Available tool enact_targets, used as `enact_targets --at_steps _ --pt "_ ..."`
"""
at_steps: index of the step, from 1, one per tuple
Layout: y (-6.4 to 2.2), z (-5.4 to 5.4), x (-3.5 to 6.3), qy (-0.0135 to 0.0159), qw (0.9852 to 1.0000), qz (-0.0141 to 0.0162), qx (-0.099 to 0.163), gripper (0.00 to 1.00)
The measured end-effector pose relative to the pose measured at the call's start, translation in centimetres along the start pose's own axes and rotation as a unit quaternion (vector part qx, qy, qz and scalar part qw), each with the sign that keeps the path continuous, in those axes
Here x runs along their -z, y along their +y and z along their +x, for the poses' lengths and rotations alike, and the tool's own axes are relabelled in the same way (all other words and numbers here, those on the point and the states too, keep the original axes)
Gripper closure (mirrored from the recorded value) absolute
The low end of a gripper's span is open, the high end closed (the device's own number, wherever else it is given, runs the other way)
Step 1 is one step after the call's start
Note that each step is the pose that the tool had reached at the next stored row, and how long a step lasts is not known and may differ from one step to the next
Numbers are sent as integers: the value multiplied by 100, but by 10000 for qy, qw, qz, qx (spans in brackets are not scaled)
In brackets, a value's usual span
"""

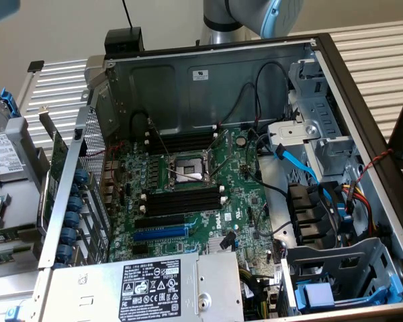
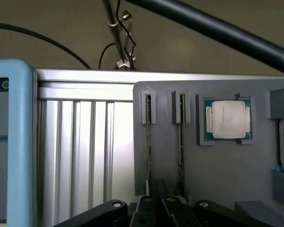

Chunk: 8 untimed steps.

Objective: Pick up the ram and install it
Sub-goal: 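Pick up the ram and move it above insertion slot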

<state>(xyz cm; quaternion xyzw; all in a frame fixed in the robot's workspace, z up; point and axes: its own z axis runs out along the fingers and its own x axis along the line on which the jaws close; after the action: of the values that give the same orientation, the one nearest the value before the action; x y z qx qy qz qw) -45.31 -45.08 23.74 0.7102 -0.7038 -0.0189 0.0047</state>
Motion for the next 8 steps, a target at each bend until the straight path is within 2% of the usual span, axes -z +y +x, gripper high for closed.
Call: enact_targets --at_steps 2,4,6,7,8 --pt "0 0 0 0 10000 0 0 89" --pt "0 0 0 0 10000 0 0 76" --pt "0 0 0 0 10000 0 0 76" --pt "0 0 0 0 10000 0 0 69" --pt "0 0 0 0 10000 0 0 69"
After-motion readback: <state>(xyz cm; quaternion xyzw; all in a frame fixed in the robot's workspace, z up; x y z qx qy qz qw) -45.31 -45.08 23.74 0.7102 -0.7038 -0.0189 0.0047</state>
